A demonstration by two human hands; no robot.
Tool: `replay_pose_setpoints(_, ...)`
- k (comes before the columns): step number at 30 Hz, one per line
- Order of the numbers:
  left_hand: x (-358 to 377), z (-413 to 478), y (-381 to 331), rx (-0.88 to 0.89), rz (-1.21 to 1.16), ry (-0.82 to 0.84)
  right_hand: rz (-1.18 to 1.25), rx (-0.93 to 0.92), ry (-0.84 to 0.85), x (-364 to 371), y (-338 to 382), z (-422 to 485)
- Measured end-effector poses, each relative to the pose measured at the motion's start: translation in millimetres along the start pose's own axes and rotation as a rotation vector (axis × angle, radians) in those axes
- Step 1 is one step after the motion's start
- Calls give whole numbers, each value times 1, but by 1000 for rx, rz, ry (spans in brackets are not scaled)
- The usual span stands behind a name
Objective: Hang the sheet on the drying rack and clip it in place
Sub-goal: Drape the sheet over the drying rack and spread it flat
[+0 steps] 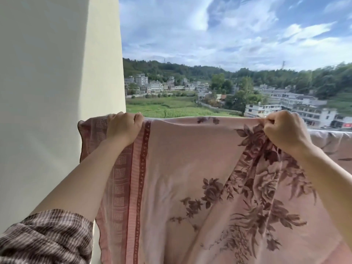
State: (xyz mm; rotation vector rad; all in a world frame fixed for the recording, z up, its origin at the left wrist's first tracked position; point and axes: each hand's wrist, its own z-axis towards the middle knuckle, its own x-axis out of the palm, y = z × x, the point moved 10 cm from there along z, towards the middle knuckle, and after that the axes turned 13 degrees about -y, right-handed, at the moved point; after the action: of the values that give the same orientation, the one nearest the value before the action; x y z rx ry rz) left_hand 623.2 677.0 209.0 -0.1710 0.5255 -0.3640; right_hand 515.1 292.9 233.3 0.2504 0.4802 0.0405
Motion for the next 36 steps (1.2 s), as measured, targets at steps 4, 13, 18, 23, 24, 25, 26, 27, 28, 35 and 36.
replay_pose_setpoints(4,-1,-3,-3,-36,39,37,-71,88,-117,-20,-24,3)
replay_pose_setpoints(13,5,-6,8,-153,207,174,-160,329,-247,-55,-106,-2)
replay_pose_setpoints(18,-8,-9,1,-205,270,92,38,230,-220,-68,-142,-13)
replay_pose_setpoints(23,-5,-37,-92,-109,-57,5,177,200,-56,-66,-166,-29)
replay_pose_setpoints(24,-5,-42,-102,-145,-86,7,177,164,-73,-71,-167,-30)
replay_pose_setpoints(25,-7,-46,-109,-185,-94,3,179,135,-102,-76,-167,-30)
replay_pose_setpoints(26,-7,-47,-112,-216,-98,-1,174,105,-133,-82,-167,-28)
replay_pose_setpoints(27,-7,-47,-112,-239,-92,9,130,72,-154,-86,-166,-26)
replay_pose_setpoints(28,-6,-48,-112,-249,-72,23,40,38,-166,-90,-168,-23)
replay_pose_setpoints(35,6,-64,-199,42,-6,106,-329,208,-192,-125,-251,-14)
replay_pose_setpoints(36,14,-69,-217,71,-18,153,-320,314,-192,-133,-271,-14)
